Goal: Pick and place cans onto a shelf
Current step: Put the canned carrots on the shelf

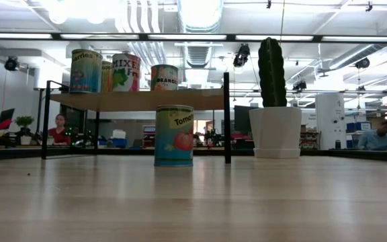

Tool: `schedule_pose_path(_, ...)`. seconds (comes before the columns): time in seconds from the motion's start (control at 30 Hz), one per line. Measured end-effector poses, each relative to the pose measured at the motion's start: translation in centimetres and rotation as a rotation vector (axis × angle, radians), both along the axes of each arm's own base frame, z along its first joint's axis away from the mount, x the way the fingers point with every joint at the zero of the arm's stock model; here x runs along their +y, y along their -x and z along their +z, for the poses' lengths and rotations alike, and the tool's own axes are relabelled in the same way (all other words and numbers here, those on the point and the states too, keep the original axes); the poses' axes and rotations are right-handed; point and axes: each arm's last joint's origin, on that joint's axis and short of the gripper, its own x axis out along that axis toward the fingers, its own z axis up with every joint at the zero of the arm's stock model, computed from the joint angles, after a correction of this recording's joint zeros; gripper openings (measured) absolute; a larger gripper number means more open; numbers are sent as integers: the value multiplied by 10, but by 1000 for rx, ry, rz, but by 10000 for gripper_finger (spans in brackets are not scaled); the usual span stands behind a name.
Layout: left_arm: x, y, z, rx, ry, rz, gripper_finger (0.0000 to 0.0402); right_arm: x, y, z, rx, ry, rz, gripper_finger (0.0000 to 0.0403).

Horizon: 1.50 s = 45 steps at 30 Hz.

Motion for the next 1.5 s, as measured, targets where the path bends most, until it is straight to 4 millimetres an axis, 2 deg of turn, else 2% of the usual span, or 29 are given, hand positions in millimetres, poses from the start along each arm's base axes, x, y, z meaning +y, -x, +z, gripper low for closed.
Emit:
schedule_pose_path(0.53,-1,-1,-11,14,-15,-4,356,0,0,0,3,1,0,9)
schedule_pose_path(0.67,-2,-1,-12,17,-14,-18,341,0,0,0,3,1,0,9)
schedule_pose_path(0.97,-2,-1,-11,17,-11,-22,279,0,0,0,3,0,0,9)
schedule_pose_path(1.13,-3,-2,-9,13,-6,-22,272,0,0,0,3,0,0,9)
schedule_pose_path(1.27,-8,-6,5,5,11,-41,273,0,0,0,3,-1,-1,9)
schedule_pose_path(1.5,-17,-24,62,-54,82,-148,273,0,0,0,4,-3,-1,9)
